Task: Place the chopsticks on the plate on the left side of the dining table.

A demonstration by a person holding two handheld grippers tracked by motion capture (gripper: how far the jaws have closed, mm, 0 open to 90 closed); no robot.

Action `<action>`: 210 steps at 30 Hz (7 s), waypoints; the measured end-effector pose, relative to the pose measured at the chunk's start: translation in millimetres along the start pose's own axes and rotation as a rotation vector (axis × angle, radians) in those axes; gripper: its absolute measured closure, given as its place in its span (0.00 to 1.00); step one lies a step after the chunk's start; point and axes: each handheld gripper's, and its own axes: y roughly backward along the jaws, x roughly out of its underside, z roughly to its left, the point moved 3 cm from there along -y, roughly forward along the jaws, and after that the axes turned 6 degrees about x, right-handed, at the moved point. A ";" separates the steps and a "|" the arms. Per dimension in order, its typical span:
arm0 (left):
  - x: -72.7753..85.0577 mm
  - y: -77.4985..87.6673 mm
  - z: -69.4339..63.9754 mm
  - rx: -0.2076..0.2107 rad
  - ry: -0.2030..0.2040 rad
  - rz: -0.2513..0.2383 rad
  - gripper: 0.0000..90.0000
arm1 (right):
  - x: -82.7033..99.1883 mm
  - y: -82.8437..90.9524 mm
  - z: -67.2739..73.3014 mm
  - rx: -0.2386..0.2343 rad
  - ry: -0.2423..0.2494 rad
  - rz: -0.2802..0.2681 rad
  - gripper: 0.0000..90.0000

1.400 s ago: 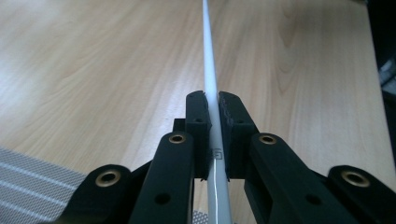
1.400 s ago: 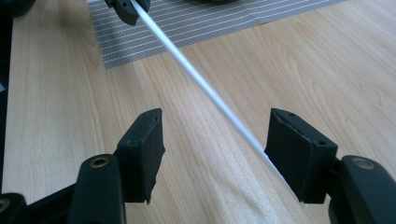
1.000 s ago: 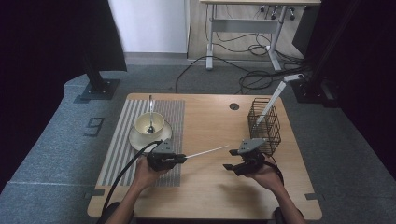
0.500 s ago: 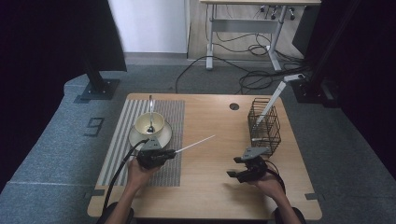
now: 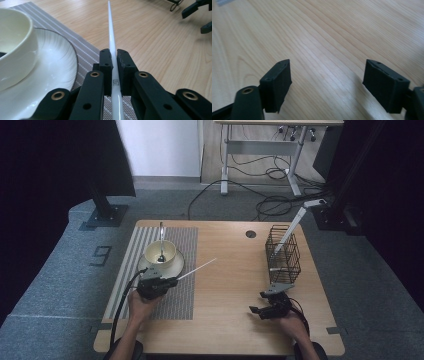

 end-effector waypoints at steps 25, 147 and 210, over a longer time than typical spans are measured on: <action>31.7 39.1 32.7 -0.123 0.102 -0.035 0.93 | 14.3 -4.5 -4.2 0.080 -0.011 -0.005 0.15; 37.1 2.3 58.5 -0.280 0.262 0.027 0.10 | 15.9 -3.5 -3.4 0.084 -0.014 -0.007 0.14; 37.3 1.4 66.1 -0.277 0.249 0.015 0.00 | 15.9 -3.5 -3.5 0.084 -0.013 -0.007 0.14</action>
